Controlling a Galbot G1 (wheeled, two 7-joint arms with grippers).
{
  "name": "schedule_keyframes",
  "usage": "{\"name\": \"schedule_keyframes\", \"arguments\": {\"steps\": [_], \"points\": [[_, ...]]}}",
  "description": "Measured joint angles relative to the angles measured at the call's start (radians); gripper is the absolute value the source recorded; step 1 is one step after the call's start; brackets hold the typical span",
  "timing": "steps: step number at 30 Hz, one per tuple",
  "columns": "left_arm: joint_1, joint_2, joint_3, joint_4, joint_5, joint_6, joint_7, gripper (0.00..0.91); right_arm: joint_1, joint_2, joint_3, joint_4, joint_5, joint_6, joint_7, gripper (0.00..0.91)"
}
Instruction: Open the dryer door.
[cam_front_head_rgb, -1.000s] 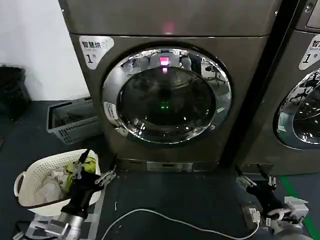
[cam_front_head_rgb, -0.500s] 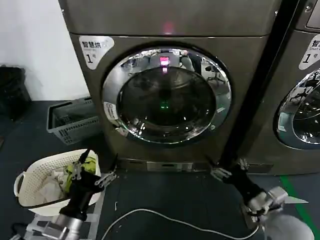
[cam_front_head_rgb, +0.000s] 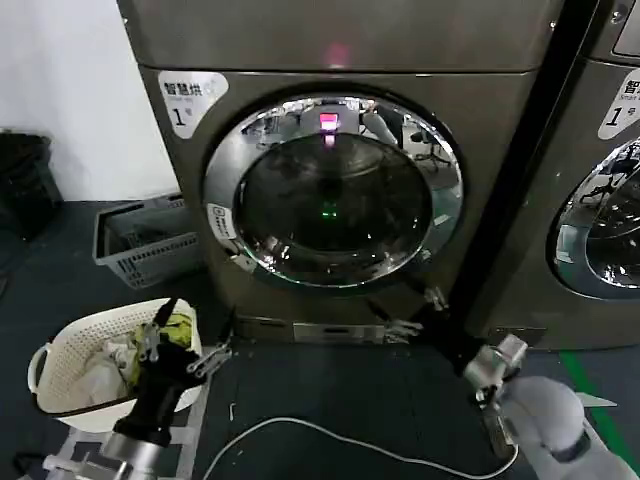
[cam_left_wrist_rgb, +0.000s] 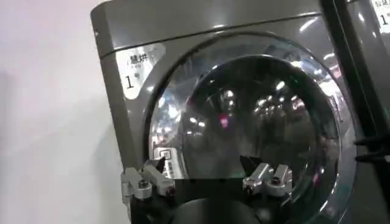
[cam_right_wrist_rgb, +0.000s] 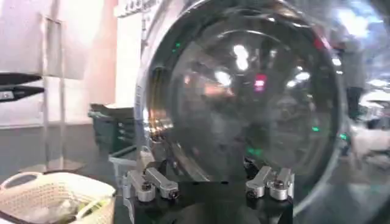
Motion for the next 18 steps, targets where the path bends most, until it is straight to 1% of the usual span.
{"name": "schedule_keyframes", "arguments": {"steps": [10,18], "points": [[0.029,-0.035,0.003,-0.018,0.042,-0.019,-0.001,0.907,0.184,0.008,-0.150,-0.093,-0.015,0.017,0.026,0.907],[0.043,-0.061,0.020,-0.014,0.064,-0.036,-0.003,0.907,0.310,0.037,-0.262,-0.178,-0.019,0.023,0.051,0.907]]}}
